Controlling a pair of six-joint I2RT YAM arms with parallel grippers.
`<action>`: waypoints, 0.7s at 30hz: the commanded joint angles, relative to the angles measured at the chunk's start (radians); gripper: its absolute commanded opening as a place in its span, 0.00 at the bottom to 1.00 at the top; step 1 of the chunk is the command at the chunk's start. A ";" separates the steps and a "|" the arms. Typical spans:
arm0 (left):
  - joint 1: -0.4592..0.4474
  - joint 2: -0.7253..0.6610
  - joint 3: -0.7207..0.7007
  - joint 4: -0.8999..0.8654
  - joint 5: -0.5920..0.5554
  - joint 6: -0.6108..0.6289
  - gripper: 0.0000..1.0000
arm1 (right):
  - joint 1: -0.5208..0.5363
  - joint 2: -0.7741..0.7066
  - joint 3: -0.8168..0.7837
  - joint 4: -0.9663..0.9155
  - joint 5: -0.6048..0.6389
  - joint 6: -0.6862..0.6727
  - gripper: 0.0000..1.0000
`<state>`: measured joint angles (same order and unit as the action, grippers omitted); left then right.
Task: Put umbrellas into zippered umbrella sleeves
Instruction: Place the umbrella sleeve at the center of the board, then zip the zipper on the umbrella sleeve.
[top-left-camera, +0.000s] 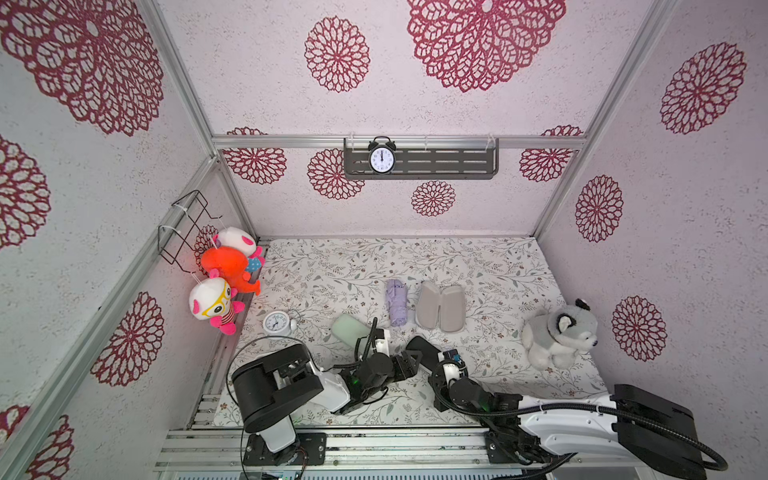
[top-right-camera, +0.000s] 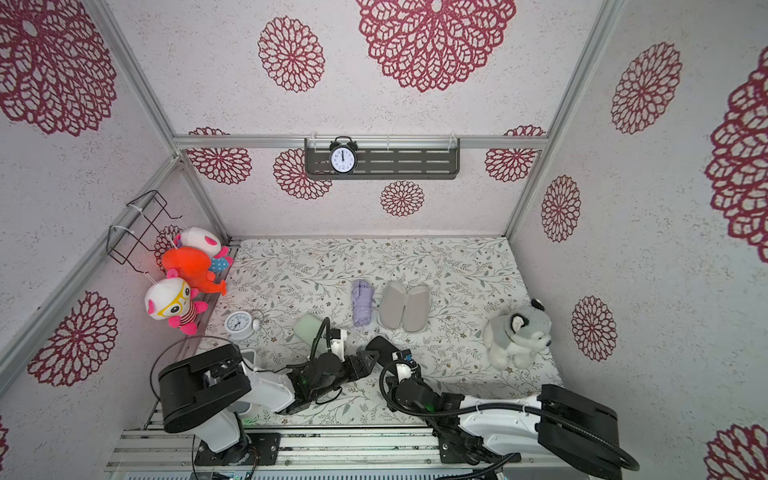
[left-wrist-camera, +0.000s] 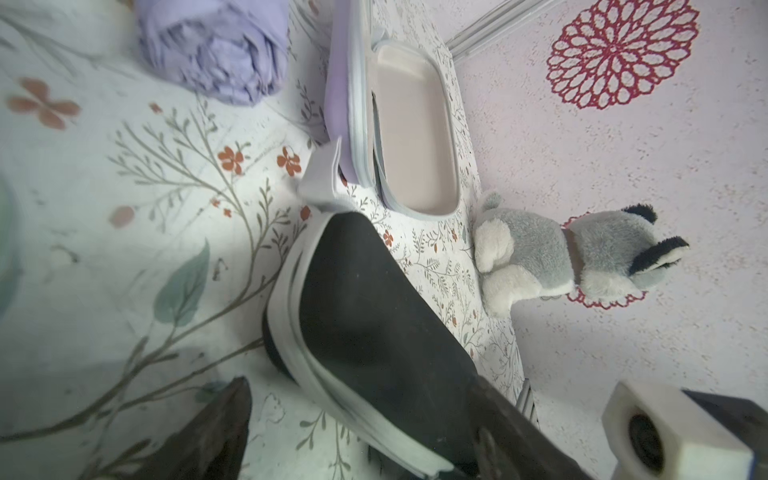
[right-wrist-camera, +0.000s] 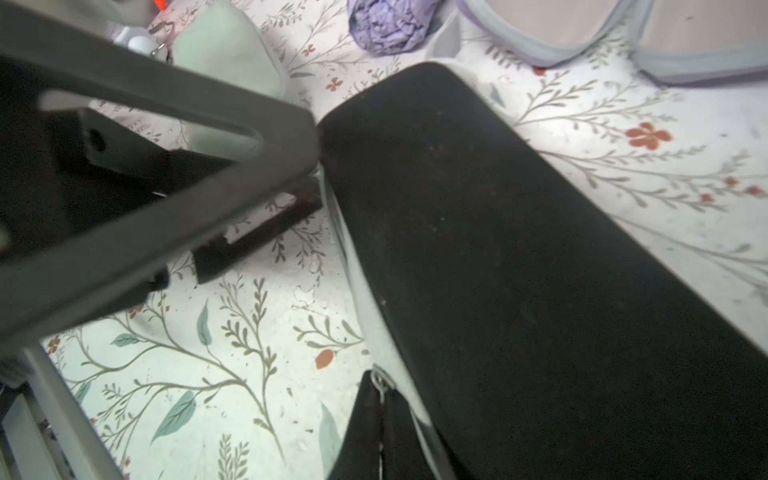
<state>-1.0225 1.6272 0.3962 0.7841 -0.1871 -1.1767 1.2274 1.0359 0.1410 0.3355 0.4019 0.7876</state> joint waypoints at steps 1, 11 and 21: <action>0.051 -0.111 0.038 -0.267 0.000 0.127 0.83 | -0.007 -0.086 -0.002 -0.128 0.093 0.045 0.00; 0.081 -0.041 0.375 -0.561 0.197 0.712 0.78 | -0.114 -0.302 -0.073 -0.339 0.138 0.052 0.00; 0.127 0.217 0.473 -0.487 0.446 0.812 0.75 | -0.182 -0.374 -0.086 -0.348 0.076 -0.009 0.00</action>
<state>-0.9024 1.8484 0.8753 0.2790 0.1585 -0.4366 1.0595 0.6476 0.0406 -0.0139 0.4824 0.8127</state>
